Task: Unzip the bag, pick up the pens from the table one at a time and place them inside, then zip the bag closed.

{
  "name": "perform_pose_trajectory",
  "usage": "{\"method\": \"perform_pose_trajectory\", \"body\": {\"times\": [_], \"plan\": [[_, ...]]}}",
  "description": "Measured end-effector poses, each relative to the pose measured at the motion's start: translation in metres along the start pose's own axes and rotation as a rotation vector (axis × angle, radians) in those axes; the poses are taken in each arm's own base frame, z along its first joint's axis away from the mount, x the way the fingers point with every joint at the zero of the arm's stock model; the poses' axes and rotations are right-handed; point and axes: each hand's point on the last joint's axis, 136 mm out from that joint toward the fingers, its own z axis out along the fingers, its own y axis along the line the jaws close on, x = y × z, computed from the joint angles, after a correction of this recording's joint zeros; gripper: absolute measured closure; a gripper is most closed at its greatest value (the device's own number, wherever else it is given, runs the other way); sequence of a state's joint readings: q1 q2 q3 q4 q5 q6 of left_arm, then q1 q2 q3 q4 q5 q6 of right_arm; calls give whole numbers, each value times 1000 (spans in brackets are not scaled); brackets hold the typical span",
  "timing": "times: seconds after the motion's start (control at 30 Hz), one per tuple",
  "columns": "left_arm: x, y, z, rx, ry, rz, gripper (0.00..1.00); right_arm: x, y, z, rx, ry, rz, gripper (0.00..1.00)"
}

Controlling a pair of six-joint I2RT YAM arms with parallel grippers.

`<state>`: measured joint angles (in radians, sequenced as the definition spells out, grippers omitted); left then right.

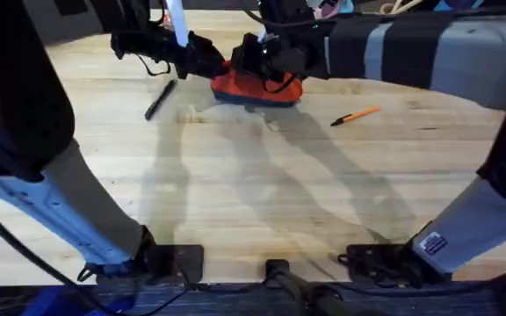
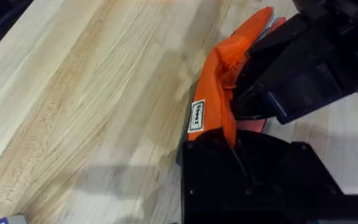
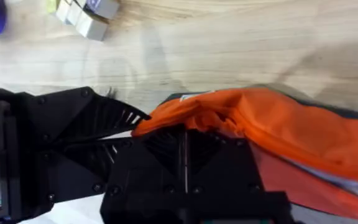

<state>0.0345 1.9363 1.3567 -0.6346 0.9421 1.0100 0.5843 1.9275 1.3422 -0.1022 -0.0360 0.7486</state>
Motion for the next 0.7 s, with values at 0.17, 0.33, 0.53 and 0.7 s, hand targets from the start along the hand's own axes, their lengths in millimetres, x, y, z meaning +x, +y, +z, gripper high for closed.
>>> {"method": "perform_pose_trajectory", "body": {"times": [0.17, 0.33, 0.53, 0.7], "plan": [[0, 3, -2, -8, -3, 2, 959, -2, 12, 3, -81, 11, 0, 972], [7, 6, -10, -18, 1, -31, 959, 11, 38, 3, -194, 63, -29, 971], [9, 5, -11, -16, 4, -43, 959, 16, 43, 2, -195, 55, -142, 971], [8, 3, -11, -7, 0, -50, 959, 17, 51, -10, -189, 40, -242, 971]]}}
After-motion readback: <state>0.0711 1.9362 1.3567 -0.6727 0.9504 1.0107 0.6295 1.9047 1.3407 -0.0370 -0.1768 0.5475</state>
